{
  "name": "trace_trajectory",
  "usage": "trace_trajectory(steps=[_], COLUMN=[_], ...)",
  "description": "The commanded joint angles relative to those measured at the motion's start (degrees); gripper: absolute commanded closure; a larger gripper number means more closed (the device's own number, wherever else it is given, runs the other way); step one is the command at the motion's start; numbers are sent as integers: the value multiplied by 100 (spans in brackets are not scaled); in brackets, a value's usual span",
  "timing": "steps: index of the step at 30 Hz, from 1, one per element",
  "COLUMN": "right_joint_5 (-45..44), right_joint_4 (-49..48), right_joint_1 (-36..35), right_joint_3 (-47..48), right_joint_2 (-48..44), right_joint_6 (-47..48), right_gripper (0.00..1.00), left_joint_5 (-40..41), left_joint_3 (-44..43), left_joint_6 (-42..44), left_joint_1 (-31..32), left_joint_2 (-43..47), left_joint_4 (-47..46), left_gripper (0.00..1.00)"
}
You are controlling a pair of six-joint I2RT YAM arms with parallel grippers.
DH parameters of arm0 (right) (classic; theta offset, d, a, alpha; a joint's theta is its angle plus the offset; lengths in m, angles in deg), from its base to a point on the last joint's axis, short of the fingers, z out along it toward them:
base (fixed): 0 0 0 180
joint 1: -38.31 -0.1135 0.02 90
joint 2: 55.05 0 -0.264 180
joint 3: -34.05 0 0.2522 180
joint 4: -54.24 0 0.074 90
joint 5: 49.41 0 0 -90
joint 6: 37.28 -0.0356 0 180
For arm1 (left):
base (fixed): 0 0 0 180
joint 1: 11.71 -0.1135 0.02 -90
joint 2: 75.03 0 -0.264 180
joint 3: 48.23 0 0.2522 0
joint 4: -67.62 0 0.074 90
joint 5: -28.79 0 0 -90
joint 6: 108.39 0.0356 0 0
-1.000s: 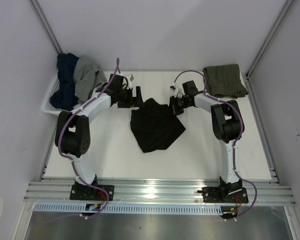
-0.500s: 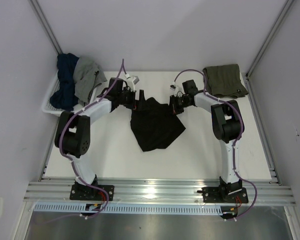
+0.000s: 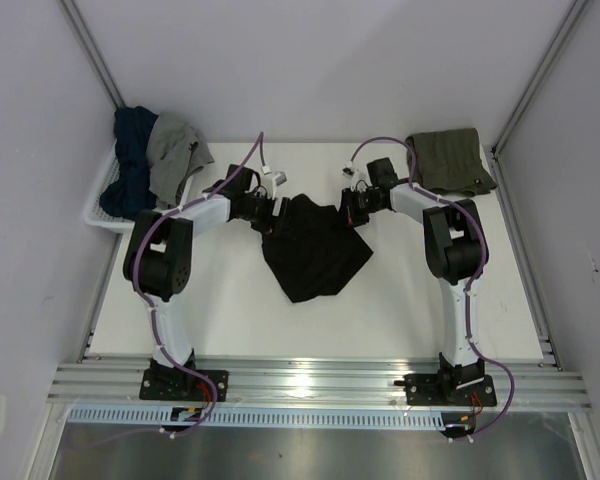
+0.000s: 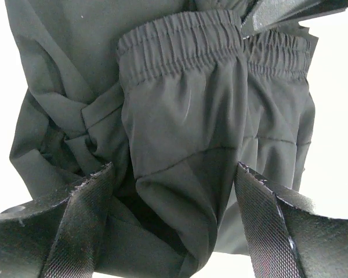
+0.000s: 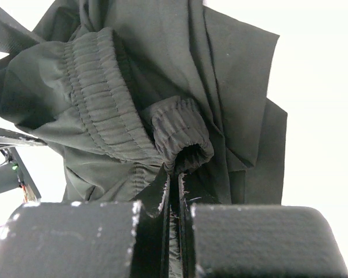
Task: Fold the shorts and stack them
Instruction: Fold the shorts
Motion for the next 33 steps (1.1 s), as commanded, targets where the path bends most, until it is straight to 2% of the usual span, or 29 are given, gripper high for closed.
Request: trace_trajectory(steps=[1, 7, 13, 15, 18, 19, 22, 26, 28, 31, 33], right_joint_5=[-304, -602, -849, -972, -1095, -1113, -1104, -1104, -1069, -1069, -1112], right_joint_4=[92, 163, 92, 259, 365, 347, 286, 303, 365, 531, 663], right_joint_1=[53, 141, 220, 186, 115, 115, 106, 106, 115, 89, 54], right_joint_3=[211, 334, 605, 781, 975, 949, 914, 975, 1028, 1212, 1326], right_joint_2=[172, 269, 496, 628, 796, 805, 822, 822, 840, 875, 866], right_joint_6=[61, -123, -281, -255, -150, -150, -158, -106, -62, 70, 245], right_gripper=[100, 100, 100, 100, 100, 100, 100, 100, 100, 100, 100], left_joint_5=[-252, -226, -393, -123, 38, 168, 494, -82, -208, -15, 317], left_joint_3=[-24, -128, -279, -313, -489, -524, -726, -955, -1104, -1236, -1298], left_joint_6=[300, 685, 678, 599, 555, 520, 528, 827, 985, 1003, 898], left_joint_1=[-144, -171, -364, -425, -426, -426, -434, -443, -452, -540, -671], left_joint_2=[195, 144, -67, -85, -234, -278, -436, -577, -656, -718, -797], left_joint_4=[288, 823, 1193, 1307, 1570, 1623, 1896, 2185, 2300, 2476, 2537], left_gripper=[16, 12, 18, 20, 30, 40, 52, 67, 79, 95, 100])
